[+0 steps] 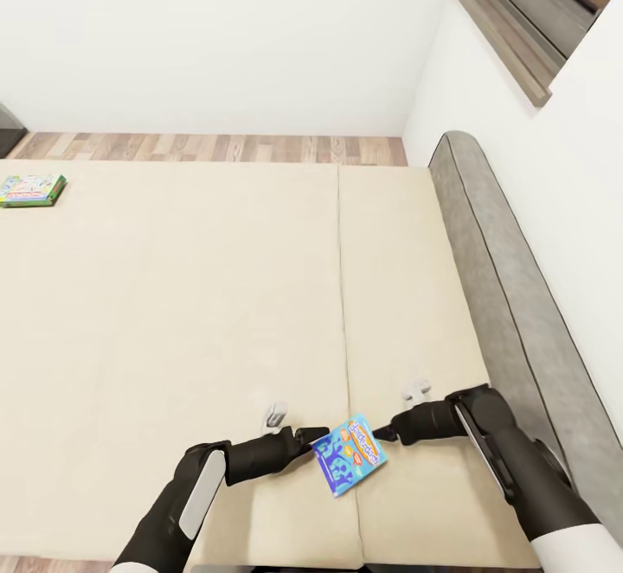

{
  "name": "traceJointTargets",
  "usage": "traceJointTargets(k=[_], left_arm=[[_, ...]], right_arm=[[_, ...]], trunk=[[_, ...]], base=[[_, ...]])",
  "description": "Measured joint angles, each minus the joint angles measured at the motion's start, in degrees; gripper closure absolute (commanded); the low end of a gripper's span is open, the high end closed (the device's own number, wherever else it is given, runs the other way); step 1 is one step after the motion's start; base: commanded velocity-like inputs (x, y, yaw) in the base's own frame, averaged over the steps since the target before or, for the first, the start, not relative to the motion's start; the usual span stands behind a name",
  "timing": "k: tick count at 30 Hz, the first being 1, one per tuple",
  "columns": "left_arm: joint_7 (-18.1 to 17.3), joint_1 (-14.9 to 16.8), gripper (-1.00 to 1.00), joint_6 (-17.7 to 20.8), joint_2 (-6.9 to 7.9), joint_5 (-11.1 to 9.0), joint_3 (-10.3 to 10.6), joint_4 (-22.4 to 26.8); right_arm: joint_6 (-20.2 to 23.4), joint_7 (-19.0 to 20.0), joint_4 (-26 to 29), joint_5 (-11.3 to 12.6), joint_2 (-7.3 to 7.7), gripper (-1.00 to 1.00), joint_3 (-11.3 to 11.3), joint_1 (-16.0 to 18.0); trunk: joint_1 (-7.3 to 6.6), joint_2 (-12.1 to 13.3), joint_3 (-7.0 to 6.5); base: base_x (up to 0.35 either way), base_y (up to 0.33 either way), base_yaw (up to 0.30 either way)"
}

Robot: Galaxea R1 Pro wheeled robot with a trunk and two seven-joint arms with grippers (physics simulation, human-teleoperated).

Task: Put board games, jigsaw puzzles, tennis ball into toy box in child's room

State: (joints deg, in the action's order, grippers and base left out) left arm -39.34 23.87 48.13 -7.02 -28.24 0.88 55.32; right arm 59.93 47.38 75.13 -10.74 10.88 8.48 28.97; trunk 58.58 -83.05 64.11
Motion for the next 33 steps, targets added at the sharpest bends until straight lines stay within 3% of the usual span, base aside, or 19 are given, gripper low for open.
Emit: traceJointTargets(k=[27,33], left_arm=[[0.07,0.01,-1.00,-0.02,0.00,0.13,0.01,-0.01],[0.13,0.00,-1.00,0.09,0.01,0.37,0.01,-0.01]], right_arm=[[-0.22,-0.29,-0.10,-0.57,-2.74,-1.00,-1.44,0.03],[-0.07,-0.18,0.50,-0.46,-3.22,-1.00,0.65,-0.02]], trunk=[[-0.10,0.00,0.00],[0.07,0.00,0.00]], base=[[0.000,0.000,0.000],[0.000,0.000,0.000]])
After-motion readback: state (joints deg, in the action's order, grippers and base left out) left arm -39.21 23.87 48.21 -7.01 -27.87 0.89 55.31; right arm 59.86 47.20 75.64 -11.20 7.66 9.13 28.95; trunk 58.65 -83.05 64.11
